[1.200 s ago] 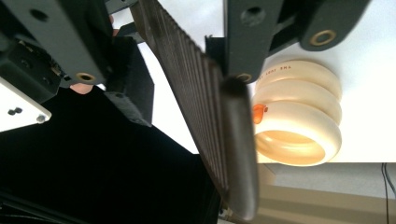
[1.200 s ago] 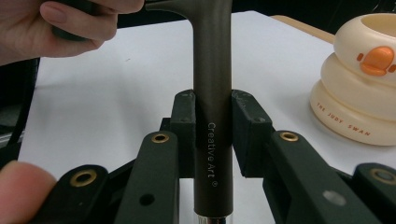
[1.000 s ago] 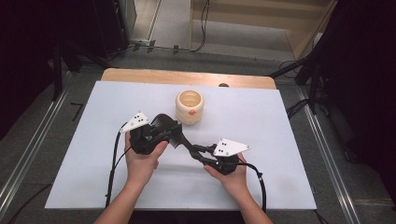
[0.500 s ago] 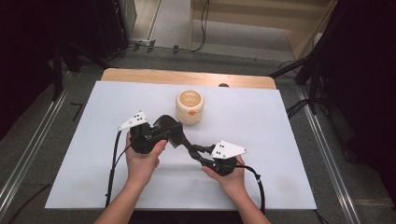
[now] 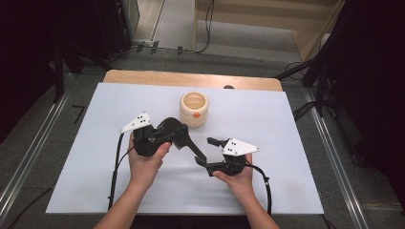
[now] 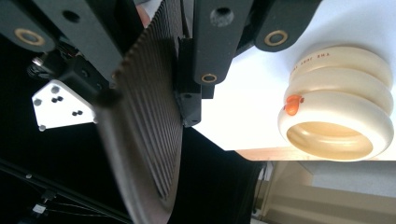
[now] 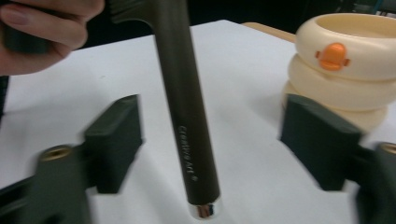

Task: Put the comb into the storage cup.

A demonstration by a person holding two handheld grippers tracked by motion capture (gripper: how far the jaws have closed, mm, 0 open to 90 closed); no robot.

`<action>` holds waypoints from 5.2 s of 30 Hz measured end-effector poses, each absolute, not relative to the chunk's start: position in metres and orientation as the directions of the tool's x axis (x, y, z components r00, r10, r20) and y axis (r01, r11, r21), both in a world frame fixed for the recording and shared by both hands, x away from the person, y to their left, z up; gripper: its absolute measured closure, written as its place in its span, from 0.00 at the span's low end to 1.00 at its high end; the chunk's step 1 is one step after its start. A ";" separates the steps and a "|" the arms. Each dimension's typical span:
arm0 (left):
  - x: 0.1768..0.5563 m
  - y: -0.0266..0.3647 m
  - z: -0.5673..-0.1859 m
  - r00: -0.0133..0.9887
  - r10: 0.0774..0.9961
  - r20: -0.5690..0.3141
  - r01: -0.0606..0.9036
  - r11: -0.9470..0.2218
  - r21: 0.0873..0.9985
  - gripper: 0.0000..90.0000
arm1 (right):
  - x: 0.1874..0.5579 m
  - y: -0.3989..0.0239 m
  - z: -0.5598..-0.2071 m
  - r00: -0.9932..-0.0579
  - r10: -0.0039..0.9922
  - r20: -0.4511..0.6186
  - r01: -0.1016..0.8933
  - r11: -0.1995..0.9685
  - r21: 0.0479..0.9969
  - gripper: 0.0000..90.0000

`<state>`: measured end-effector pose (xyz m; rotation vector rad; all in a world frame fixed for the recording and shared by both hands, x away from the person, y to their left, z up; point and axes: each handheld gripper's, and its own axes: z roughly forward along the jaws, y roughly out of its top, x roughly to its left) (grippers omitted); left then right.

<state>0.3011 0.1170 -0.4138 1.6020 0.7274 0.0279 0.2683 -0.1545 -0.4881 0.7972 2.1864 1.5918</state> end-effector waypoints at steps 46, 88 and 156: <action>0.313 0.128 -0.403 0.790 0.491 -0.366 0.407 0.025 0.913 0.94 | 0.245 -0.244 -0.499 -0.636 0.768 0.074 0.266 0.128 0.955 0.00; 0.350 0.128 -0.383 0.775 0.517 -0.362 0.408 0.028 0.913 0.94 | 0.217 -0.311 -0.511 -0.547 0.834 0.075 0.291 0.105 0.951 0.00; 0.401 0.122 -0.356 0.751 0.552 -0.363 0.385 0.080 0.919 0.94 | 0.212 -0.317 -0.517 -0.547 0.835 0.064 0.297 0.122 0.947 0.00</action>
